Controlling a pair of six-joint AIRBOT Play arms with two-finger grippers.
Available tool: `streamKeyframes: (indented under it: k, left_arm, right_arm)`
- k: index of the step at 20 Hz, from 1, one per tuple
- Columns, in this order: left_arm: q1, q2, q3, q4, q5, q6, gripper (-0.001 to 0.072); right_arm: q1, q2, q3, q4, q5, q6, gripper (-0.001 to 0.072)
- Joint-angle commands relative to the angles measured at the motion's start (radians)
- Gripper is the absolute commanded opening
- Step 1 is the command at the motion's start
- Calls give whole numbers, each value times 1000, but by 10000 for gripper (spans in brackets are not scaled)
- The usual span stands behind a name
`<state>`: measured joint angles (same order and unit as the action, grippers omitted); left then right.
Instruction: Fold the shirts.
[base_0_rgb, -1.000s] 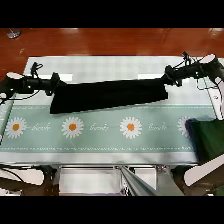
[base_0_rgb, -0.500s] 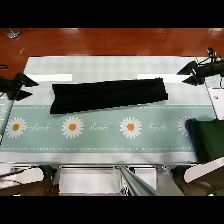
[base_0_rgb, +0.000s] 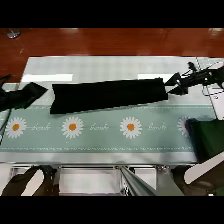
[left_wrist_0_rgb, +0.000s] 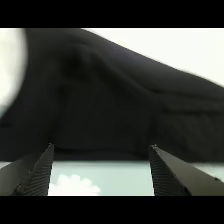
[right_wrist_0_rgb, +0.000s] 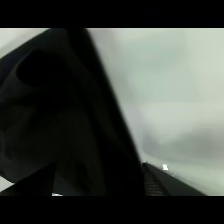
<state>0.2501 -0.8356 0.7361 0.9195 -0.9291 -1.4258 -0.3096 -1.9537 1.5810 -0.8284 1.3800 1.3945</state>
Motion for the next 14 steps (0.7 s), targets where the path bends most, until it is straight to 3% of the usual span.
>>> streamKeyframes:
  k: [1,2,3,4,5,6,9,14]
  left_arm:
    - [-145,1,-35,-45,53,3,699]
    - [-177,-28,-35,-62,54,3,699]
    - [-203,-55,-35,-93,55,3,695]
    - [-227,-89,-29,-124,55,4,542]
    - [-246,-116,-19,-140,55,5,84]
    - [-269,-144,-2,-163,63,39,38]
    - [-370,-208,64,-206,138,135,36]
    - [-624,-399,233,-157,303,79,35]
  right_arm:
    - [75,-44,4,32,-4,0,619]
    - [94,-47,16,43,-4,-1,553]
    - [108,-45,36,47,3,-1,303]
    - [113,-43,75,45,37,-5,24]
    - [113,-32,110,41,76,-13,22]
    - [110,-3,119,23,87,-13,22]
    - [100,160,55,-149,72,-43,22]
    - [86,614,-382,-148,-100,-72,23]
